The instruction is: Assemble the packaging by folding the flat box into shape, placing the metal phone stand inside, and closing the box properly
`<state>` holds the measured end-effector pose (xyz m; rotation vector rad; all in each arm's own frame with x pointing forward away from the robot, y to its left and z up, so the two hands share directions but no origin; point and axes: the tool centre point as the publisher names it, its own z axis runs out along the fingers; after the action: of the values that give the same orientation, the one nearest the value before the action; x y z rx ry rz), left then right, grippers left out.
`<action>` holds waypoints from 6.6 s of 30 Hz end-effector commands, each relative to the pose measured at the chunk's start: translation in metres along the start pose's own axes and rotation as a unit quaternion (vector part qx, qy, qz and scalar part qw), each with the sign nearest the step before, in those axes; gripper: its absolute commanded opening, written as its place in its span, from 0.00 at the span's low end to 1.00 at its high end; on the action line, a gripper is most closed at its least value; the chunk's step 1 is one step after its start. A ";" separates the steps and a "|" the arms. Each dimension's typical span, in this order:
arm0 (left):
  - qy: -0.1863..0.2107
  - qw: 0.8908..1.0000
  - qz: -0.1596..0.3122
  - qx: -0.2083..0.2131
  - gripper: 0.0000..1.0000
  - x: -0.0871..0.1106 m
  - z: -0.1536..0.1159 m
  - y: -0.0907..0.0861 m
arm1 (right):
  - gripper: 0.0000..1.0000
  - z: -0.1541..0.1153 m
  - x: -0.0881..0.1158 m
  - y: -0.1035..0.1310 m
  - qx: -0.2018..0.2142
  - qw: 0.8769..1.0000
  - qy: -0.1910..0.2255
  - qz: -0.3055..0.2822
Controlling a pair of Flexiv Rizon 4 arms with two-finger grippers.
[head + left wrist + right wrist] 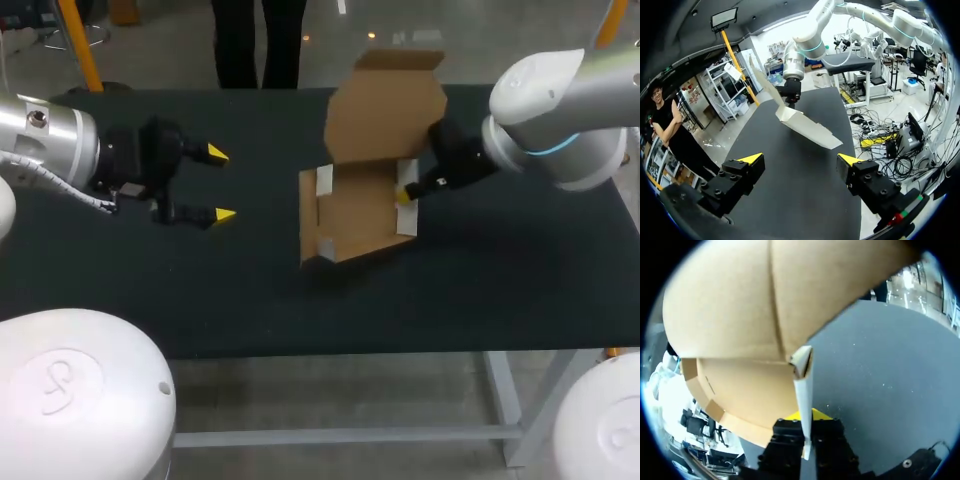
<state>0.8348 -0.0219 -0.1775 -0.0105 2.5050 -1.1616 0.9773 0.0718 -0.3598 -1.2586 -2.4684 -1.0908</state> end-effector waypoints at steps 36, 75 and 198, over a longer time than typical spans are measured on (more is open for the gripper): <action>0.060 0.993 0.013 -0.099 1.00 -0.012 0.014 0.040 | 0.00 -0.011 0.029 -0.040 0.235 0.948 -0.118 0.179; 0.081 0.986 0.017 -0.143 1.00 -0.019 0.020 0.068 | 0.00 -0.025 0.042 -0.088 0.294 0.903 -0.145 0.276; 0.081 0.986 0.017 -0.143 1.00 -0.019 0.020 0.068 | 0.11 0.025 0.030 -0.111 0.217 0.863 -0.318 0.328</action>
<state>0.8700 0.0116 -0.2344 0.0531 2.7788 -0.8171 0.8780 0.0664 -0.4208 -2.2761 -2.1111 0.0674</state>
